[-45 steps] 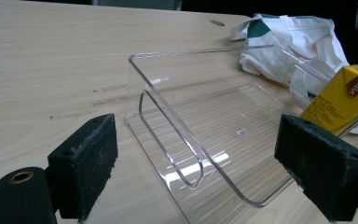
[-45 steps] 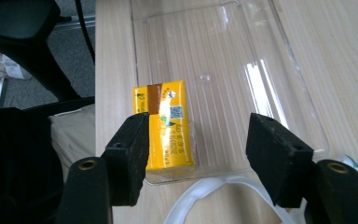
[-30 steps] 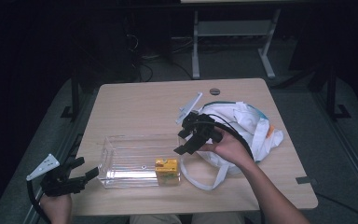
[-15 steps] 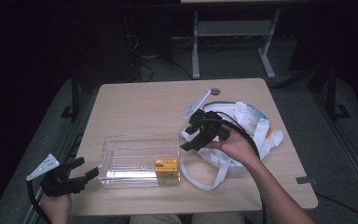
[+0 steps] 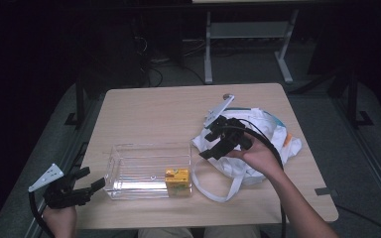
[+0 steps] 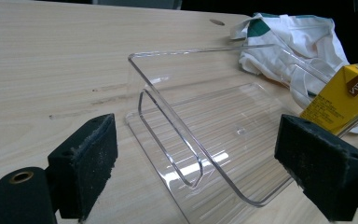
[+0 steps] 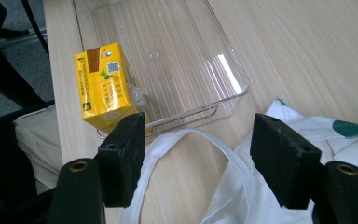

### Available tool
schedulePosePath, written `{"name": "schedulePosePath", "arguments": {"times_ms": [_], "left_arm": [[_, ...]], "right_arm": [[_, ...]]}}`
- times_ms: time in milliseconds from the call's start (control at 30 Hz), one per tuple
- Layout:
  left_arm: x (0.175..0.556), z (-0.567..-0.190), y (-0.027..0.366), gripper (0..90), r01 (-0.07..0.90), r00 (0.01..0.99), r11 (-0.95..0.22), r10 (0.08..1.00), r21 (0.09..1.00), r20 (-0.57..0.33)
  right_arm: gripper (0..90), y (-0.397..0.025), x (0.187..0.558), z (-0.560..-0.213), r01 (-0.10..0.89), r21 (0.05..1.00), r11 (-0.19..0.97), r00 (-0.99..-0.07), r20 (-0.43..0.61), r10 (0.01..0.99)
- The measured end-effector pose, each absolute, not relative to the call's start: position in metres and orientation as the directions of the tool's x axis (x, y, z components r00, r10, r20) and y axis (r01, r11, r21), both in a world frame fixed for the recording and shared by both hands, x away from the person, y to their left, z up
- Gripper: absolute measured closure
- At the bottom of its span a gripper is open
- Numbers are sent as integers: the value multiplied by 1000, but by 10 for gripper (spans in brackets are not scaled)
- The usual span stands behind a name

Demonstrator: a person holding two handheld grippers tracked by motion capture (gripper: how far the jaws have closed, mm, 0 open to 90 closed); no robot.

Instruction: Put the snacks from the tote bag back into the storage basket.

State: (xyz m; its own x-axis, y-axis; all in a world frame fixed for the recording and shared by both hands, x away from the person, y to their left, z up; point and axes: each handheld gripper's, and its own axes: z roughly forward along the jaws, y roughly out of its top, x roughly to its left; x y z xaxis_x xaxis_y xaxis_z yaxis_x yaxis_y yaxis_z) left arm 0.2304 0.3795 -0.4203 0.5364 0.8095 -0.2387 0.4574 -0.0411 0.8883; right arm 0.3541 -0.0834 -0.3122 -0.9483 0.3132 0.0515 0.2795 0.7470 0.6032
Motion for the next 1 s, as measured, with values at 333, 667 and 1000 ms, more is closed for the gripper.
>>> {"name": "schedulePosePath", "arguments": {"times_ms": [333,667,1000], "left_arm": [[230,-421,378,128,464,532,-31,809,885,-251],[230,-421,378,127,464,534,-35,808,885,-248],[230,-421,378,127,465,537,-45,808,884,-241]], "right_arm": [[349,-101,354,-315,307,608,733,-936,51,349],[334,-124,352,-321,346,605,717,-914,45,403],[335,-154,346,-324,401,628,667,-881,66,468]]}}
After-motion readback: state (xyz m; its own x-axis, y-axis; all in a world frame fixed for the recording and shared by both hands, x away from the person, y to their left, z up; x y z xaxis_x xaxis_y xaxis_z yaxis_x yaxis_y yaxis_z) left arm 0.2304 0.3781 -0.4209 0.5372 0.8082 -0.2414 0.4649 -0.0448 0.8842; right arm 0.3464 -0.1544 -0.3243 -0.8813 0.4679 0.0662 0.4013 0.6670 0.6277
